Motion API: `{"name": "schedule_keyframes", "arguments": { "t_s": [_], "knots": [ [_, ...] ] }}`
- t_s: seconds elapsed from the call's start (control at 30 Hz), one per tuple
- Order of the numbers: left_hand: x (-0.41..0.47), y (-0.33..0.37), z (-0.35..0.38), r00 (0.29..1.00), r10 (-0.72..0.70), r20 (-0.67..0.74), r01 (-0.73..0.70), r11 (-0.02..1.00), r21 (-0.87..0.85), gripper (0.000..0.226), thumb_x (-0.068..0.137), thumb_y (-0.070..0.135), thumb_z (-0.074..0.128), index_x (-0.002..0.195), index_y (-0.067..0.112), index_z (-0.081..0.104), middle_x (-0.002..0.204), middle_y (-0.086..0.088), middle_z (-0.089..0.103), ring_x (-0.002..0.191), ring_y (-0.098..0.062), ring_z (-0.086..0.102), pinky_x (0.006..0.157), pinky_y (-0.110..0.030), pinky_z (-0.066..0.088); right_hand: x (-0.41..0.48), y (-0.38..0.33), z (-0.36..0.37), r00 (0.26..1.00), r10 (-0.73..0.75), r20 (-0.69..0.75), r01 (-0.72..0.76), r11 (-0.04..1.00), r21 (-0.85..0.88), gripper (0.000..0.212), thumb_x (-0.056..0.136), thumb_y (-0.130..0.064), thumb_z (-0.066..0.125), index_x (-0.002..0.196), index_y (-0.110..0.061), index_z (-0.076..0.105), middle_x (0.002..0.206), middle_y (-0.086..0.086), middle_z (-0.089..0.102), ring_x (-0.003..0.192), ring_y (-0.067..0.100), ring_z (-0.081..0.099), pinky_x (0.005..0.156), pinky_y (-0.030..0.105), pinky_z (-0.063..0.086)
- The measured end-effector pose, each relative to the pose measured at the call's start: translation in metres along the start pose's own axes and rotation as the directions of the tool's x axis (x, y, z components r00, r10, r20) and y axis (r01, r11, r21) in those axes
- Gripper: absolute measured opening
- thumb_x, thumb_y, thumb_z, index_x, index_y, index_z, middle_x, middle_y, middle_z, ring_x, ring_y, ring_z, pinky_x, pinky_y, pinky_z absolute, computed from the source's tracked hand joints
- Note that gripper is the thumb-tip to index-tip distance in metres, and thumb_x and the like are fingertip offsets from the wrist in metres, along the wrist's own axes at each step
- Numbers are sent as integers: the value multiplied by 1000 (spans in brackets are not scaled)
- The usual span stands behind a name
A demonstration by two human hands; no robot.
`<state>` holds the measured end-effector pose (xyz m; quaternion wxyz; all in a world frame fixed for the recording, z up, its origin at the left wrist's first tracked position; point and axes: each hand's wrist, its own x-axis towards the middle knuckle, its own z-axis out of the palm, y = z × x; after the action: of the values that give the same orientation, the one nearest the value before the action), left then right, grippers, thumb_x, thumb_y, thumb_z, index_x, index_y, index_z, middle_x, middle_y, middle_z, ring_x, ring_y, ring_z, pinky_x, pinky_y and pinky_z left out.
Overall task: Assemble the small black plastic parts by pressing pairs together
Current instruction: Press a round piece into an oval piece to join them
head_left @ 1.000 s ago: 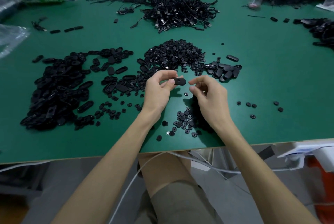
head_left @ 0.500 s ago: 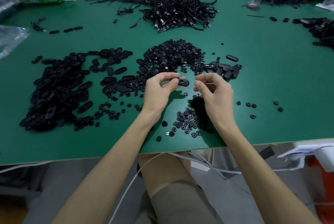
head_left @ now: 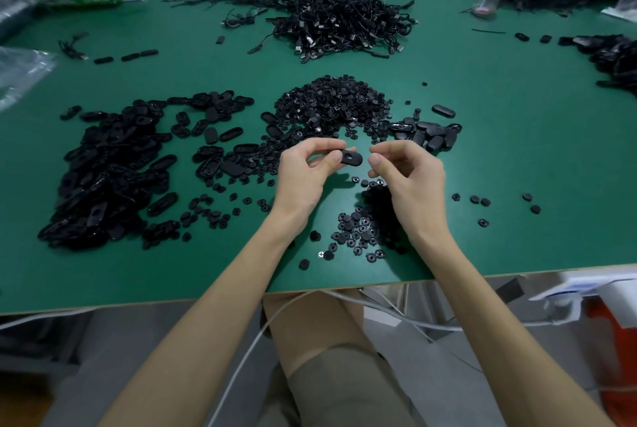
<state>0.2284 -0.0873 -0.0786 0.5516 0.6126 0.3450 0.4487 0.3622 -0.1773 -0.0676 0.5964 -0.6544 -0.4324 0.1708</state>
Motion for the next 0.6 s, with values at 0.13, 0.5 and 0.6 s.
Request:
{"name": "schedule_keyframes", "arguments": {
  "t_s": [0.13,0.5,0.6],
  "knots": [
    [0,0,0,1000,-8,-10,8,1000,-6,17,96,-4,66,108,4,74,103,-9,77,96,-16,77,85,-23,59,0,0,0,1000,-8,-2,8,1000,19,8,95,-12,73,103,-10,73,85,0,74,73,11,71,77,26,57],
    [0,1,1,999,-34,-41,32,999,-34,12,96,-4,66,106,-2,73,101,-17,73,89,-26,78,80,-26,62,1,3,-1,1000,-6,14,6,1000,4,8,97,-14,70,100,-18,76,88,-5,74,82,11,72,83,30,57],
    [0,0,1,998,-35,-47,34,999,-24,12,97,-4,66,107,-2,73,100,-16,72,87,-26,78,80,-26,62,1,3,-1,1000,0,9,0,1000,15,7,97,-15,70,99,-19,76,87,-5,74,79,10,72,79,28,57]
  ]
}}
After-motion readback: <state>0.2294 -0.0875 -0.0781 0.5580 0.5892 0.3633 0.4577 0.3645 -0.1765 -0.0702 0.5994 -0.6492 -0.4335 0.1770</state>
